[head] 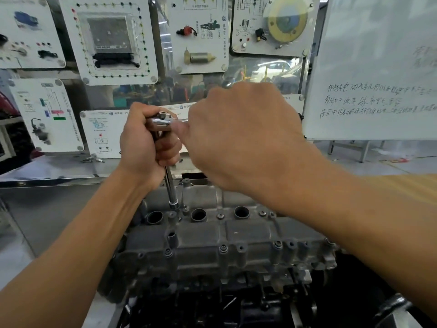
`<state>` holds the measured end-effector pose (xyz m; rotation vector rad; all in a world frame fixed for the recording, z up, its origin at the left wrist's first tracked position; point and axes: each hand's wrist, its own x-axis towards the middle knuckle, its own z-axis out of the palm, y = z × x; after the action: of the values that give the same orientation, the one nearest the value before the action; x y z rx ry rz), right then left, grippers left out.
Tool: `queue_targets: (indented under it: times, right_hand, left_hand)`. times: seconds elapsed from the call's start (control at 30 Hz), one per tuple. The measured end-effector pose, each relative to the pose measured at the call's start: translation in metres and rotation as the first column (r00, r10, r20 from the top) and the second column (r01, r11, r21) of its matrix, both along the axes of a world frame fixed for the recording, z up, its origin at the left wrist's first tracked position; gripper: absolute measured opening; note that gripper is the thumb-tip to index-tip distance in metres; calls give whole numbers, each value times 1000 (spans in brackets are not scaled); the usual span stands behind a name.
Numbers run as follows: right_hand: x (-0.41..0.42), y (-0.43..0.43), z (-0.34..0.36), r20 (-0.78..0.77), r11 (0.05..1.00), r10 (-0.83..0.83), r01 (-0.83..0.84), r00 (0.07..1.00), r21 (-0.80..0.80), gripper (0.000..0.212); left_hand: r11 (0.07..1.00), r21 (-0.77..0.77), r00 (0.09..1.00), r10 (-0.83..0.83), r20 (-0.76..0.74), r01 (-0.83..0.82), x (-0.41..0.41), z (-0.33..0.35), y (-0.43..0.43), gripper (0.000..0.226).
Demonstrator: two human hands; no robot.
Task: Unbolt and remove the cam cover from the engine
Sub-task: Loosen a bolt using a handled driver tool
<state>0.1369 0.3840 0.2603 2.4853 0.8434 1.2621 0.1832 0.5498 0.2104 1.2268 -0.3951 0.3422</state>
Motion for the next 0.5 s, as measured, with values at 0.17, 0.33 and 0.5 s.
queue_targets:
  times: [0.17,0.33,0.5]
  right_hand:
    - [-7,-12,-4,83,985,-91,77,992,152,52]
    - [25,-41,-21,-149,947,38,12,988,320,65]
    - [16,-49,-28,-210,951,-10,74,978,299,60]
  left_hand:
    - [995,75,998,69,-4,-68,-1,3,-14,40]
    - [972,186,983,119,141,-144,-8,-7,-32,38]
    - [964,220,989,149,18,-149,-4,1,-42,40]
